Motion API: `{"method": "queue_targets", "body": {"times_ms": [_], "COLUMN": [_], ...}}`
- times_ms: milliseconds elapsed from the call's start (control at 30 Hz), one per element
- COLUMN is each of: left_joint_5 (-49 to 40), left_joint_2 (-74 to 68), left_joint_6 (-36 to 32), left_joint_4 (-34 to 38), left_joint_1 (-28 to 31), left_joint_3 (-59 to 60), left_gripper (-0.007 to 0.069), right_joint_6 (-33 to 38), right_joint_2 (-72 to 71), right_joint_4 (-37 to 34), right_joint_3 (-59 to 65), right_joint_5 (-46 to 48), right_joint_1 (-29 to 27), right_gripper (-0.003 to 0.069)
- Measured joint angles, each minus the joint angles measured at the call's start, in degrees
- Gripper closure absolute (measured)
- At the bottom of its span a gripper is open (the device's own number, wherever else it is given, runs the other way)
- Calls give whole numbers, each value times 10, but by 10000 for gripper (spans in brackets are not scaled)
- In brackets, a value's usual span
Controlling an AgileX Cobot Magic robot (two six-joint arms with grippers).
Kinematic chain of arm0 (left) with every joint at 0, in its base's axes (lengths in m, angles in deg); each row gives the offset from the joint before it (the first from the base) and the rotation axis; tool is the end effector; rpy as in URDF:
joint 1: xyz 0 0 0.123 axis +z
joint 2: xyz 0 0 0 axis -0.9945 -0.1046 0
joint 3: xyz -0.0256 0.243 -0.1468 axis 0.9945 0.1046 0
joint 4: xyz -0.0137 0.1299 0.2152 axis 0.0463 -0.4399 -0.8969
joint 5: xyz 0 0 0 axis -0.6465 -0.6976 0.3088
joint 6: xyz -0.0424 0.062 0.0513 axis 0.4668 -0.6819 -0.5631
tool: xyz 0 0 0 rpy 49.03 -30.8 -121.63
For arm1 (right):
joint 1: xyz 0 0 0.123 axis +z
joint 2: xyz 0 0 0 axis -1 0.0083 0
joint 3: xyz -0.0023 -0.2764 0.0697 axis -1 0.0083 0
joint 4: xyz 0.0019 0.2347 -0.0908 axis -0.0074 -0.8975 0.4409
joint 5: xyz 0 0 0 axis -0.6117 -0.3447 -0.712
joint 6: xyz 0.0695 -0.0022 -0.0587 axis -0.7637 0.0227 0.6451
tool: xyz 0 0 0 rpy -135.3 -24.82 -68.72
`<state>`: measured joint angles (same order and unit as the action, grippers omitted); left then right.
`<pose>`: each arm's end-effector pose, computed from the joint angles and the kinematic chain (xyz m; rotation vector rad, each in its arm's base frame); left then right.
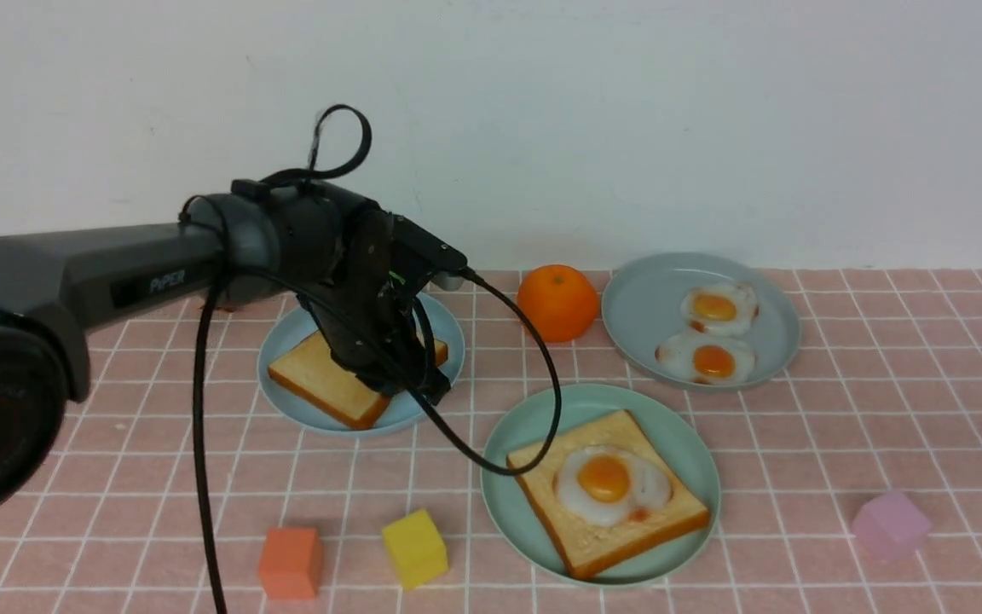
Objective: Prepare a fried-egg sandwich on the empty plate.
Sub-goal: Use the left arm to grab a slice of bread, then use the left arm to place a slice of bread on the fried egg in the middle
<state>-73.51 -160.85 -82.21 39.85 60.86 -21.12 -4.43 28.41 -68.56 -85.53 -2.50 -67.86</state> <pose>0.4275 -0.1779 0.1813 0.7882 2.5428 0.0020 0.0475 0.0447 0.4069 -0.6167 2.2033 0.4778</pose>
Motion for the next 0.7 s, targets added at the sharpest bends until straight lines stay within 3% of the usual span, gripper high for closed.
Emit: {"method": "queue_targets", "body": {"times_ms": [233, 367, 533, 700], "left_joint_5": [-5, -33, -54, -41], "left_joint_2": [99, 148, 151, 115], "left_joint_6": [-32, -90, -232, -237], "left_joint_4": [44, 99, 190, 181], "left_joint_1": [-1, -20, -132, -210], "left_joint_3": [2, 1, 19, 27], "left_gripper": [566, 566, 570, 571], "right_joint_6": [0, 0, 0, 0], "right_joint_2": [0, 0, 0, 0], "right_joint_4": [0, 0, 1, 1], "right_joint_3": [0, 0, 0, 0], "right_joint_5": [0, 0, 0, 0], "right_joint_1": [0, 0, 0, 1], "right_gripper": [631, 631, 629, 627]}}
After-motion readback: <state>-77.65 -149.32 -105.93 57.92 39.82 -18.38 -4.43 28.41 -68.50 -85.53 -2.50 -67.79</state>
